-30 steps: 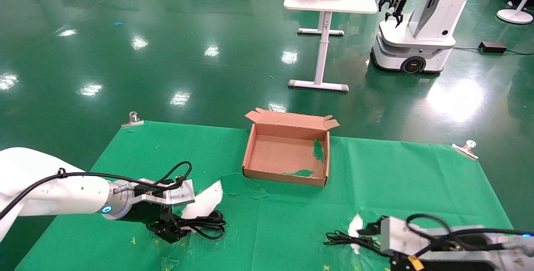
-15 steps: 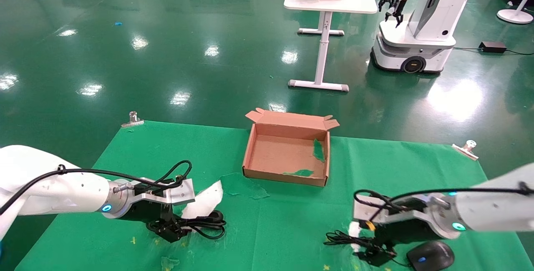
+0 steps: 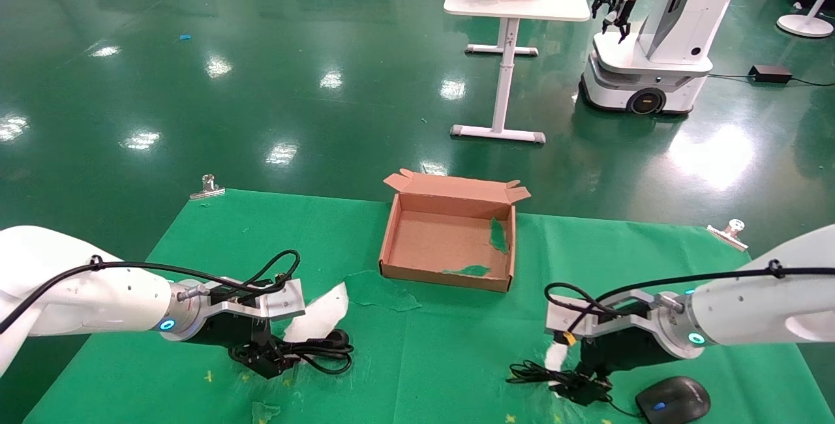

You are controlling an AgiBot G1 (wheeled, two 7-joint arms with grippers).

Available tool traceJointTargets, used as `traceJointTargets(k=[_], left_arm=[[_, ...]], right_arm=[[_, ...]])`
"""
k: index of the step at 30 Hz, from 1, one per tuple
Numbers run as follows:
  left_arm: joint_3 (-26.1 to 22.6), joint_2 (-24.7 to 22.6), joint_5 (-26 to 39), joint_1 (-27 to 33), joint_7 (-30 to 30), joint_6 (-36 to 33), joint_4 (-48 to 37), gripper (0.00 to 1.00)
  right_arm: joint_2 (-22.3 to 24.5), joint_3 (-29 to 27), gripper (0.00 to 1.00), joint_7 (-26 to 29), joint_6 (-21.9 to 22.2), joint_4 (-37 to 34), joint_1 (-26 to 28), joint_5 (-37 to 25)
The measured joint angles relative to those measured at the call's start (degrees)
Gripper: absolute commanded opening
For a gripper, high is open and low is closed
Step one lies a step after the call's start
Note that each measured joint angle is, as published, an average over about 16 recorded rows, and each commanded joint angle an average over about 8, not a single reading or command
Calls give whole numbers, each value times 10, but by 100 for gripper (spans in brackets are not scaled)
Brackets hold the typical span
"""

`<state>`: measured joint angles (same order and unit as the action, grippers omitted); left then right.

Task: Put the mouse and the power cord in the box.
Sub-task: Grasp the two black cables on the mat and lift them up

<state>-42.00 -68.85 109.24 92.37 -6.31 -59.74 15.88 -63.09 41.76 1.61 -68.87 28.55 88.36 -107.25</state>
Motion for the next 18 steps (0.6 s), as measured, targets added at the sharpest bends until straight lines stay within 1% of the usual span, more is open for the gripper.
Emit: traceJointTargets(k=[18], left_arm=[[0,1,0,-1,1,0,3,0]], right_arm=[[6,-1,0,4,-4,15,-5,4]])
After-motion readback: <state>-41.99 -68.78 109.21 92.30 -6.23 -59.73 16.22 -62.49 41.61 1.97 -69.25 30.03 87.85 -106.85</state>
